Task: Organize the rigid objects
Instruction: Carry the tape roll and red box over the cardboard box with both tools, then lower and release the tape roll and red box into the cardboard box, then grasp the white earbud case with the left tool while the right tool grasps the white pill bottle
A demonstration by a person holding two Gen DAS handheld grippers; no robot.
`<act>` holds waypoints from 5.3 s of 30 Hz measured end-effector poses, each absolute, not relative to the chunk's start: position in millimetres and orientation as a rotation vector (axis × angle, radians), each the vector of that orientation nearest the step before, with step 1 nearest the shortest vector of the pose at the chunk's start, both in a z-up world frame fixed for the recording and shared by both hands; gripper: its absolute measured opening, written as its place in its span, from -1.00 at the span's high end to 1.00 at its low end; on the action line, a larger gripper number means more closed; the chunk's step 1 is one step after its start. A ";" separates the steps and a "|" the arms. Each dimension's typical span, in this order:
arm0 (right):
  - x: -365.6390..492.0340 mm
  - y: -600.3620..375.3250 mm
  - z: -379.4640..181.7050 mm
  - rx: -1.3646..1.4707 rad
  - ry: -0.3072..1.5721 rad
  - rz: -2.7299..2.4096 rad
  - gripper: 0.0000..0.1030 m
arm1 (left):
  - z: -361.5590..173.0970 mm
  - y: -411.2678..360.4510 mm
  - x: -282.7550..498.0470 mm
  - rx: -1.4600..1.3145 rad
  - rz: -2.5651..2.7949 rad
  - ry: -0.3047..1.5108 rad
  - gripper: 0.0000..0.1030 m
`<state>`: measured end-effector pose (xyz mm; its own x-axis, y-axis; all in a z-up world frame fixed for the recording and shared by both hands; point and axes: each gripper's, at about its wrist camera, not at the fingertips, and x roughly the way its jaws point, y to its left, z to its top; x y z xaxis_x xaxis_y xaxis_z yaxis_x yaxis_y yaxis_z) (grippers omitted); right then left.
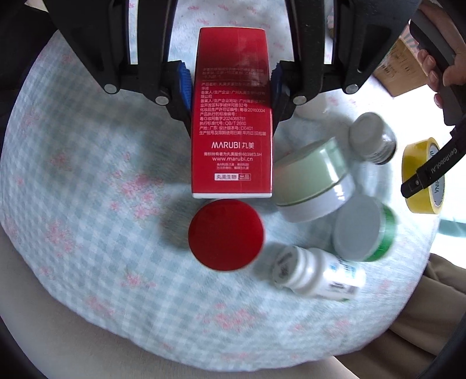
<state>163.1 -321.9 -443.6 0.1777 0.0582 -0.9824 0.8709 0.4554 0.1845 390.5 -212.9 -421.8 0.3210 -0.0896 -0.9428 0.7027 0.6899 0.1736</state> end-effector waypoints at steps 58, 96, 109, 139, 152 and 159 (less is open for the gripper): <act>355.5 27.1 -412.7 -0.072 1.466 0.424 0.25 | -411.9 178.8 357.6 0.003 0.102 1.425 -0.94; 319.0 0.0 -422.9 -0.001 1.418 0.427 -1.00 | -403.0 183.9 355.0 0.015 -0.012 1.396 -0.99; 278.3 -9.5 -349.6 -0.016 1.306 0.352 -1.00 | -320.6 178.7 310.3 -0.016 -0.020 1.291 -0.99; 203.2 -280.4 -234.8 0.037 1.176 -0.084 -1.00 | -234.2 -65.8 226.1 0.241 -0.444 1.135 -0.99; 288.4 -356.8 -349.0 -0.036 1.346 0.024 -1.00 | -379.0 -160.3 254.4 0.374 -0.558 1.368 -0.99; 321.2 -371.3 -416.6 -0.044 1.445 0.064 -0.99 | -457.6 -187.2 261.4 0.495 -0.597 1.445 -0.90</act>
<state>321.2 -371.3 -416.6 0.1238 0.0177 -0.9922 -0.0703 0.9975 0.0090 261.4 -187.2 -457.6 0.0280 -0.0787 -0.9965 0.6474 0.7610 -0.0419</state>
